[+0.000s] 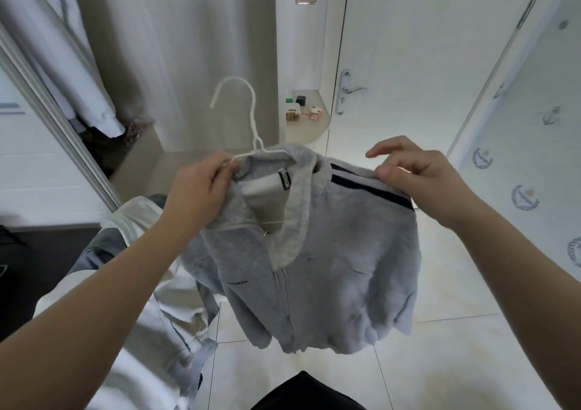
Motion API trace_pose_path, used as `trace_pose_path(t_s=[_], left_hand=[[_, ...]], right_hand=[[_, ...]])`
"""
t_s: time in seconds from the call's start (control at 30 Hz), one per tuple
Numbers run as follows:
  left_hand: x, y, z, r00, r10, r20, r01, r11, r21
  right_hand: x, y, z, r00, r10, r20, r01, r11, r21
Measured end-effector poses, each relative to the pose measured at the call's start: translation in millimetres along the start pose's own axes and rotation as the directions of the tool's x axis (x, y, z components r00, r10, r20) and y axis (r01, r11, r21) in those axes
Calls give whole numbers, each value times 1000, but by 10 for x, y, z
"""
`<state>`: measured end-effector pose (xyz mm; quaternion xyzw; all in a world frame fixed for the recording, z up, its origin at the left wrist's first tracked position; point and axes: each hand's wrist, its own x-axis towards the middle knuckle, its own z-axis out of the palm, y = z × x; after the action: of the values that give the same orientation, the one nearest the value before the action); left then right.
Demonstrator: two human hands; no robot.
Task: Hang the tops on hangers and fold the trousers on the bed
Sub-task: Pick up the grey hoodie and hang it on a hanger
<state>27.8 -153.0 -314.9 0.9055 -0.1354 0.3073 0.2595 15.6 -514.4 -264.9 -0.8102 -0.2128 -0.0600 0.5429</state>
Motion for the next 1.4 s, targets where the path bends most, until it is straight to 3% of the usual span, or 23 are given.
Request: trace_pose_path(t_s=[0.07, 0.17, 0.27, 0.37, 0.47, 0.57, 0.63, 0.7, 0.87, 0.97, 1.17, 1.27, 1.33, 1.4], left_hand=[[3, 78, -65, 996, -23, -88, 16, 996, -83], [44, 209, -123, 996, 0, -92, -10, 994, -113], [130, 342, -160, 998, 40, -54, -48, 989, -141], [152, 524, -141, 990, 139, -27, -141, 981, -133], [126, 568, -138, 982, 187, 1, -185, 974, -133], [109, 307, -266, 981, -24, 195, 78, 959, -274], [34, 50, -354, 899, -187, 396, 306, 916, -261], [-88, -102, -341, 821, -259, 510, 387, 907, -163], [-260, -51, -247, 890, -100, 444, 160, 982, -100], [-254, -70, -280, 906, -55, 420, 30, 997, 67], [-127, -61, -457, 970, -26, 240, -1, 994, 111], [-143, 107, -525, 992, 10, 122, -11, 1000, 7], [-204, 169, -537, 975, -21, 221, 34, 998, -53], [-274, 174, -559, 928, -76, 364, 79, 997, 9]], right_hand=[[10, -16, -20, 1000, 20, -13, -22, 982, -187], [60, -101, -27, 1000, -1, -11, -3, 940, -340], [135, -292, 31, 991, -27, 129, 82, 896, -436], [165, -402, 238, 942, 11, 335, 137, 900, -414], [125, -307, 433, 945, -21, 327, 117, 954, -276], [75, -162, 374, 984, -73, 163, 111, 964, -243], [53, -89, 294, 987, -95, 127, 121, 970, -213], [37, -34, 265, 988, -98, 121, 119, 975, -188], [23, 83, 278, 988, 0, 152, 21, 991, -135], [-25, 117, 248, 968, 58, 246, -30, 993, -116], [-7, 142, 282, 943, 150, 298, -78, 968, -240], [43, 126, 358, 973, 152, 174, -111, 968, -223], [59, 69, 385, 990, 106, 91, -89, 980, -178], [56, 9, 400, 998, 24, 66, -14, 988, -153]])
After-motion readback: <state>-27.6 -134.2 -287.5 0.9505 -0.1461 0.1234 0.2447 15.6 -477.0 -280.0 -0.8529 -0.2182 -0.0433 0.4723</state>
